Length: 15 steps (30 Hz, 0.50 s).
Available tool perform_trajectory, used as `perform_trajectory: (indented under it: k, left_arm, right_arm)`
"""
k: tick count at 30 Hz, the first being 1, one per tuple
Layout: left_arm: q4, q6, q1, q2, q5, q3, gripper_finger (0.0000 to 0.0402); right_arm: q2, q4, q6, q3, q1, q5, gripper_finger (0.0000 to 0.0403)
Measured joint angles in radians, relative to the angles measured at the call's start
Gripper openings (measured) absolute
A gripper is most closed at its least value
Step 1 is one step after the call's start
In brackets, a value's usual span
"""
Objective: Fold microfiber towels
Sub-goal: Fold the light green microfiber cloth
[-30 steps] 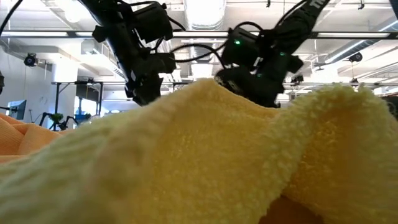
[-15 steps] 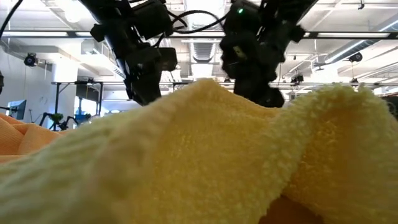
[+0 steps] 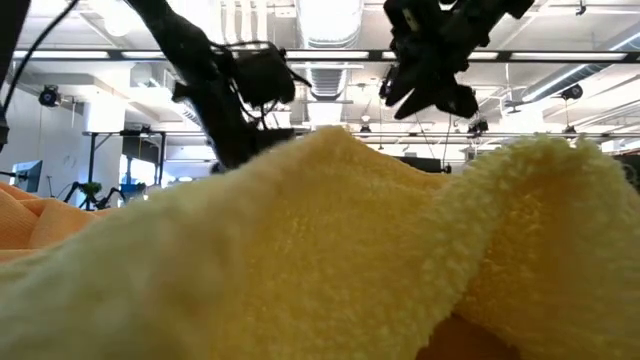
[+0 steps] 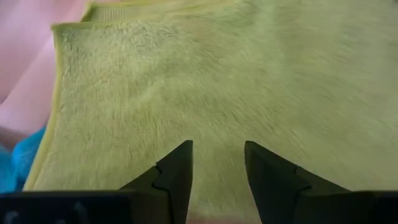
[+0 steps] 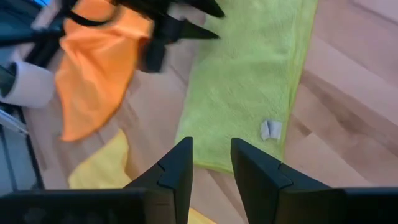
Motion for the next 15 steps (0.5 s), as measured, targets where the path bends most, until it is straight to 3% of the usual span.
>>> perform_trajectory:
  k: [5,15]
  left_arm:
    - [0.025,0.0,0.018,0.071,-0.001,0.028,0.013]
    - [0.259,0.237,0.035,0.184,0.013,0.033,0.013]
  right_arm:
    - [-0.038,-0.006,0.002,-0.004,0.0,0.013,0.0107]
    - [-0.054,-0.076,0.031,-0.004,0.007,0.019,0.0107]
